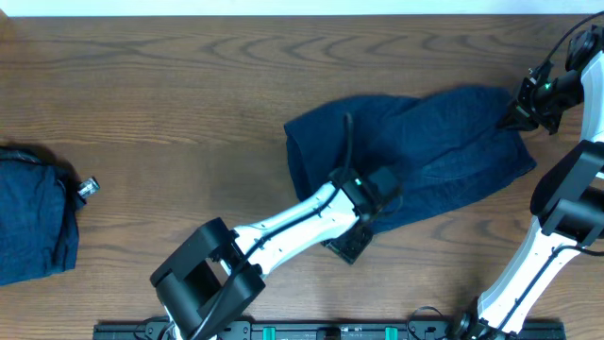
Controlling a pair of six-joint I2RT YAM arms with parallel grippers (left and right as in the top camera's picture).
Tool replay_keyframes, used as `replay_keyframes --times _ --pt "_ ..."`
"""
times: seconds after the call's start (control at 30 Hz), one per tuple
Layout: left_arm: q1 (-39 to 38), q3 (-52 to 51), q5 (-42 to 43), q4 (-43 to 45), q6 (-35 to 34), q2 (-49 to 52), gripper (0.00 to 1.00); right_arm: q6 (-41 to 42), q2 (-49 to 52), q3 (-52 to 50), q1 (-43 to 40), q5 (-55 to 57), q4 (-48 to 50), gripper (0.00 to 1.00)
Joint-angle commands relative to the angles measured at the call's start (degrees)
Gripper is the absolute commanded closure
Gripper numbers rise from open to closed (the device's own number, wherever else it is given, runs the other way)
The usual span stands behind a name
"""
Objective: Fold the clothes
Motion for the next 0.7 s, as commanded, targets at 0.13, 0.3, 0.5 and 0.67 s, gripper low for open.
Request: replay_keyframes --times 0.13,0.3,0.5,0.67 --pt "-0.15 -4.22 -2.32 7.65 -1.38 0.17 0.41 -0.66 -1.09 0.85 0.59 -0.02 -0.44 0.98" --pt "0.07 -4.59 -5.46 12.22 -1.38 0.31 0.72 -0.68 -1.09 0.85 0.59 -0.04 -0.70 0.99" --pt "2.38 -4.59 -6.75 16.09 -1.38 3.93 0.86 -1.09 -1.09 0.85 0.61 -0.04 -1.36 0.98" --pt "4.13 -4.59 -5.79 15.30 -1.42 9.38 0.92 -1.97 -1.09 0.85 0.59 -0.02 -1.60 0.98"
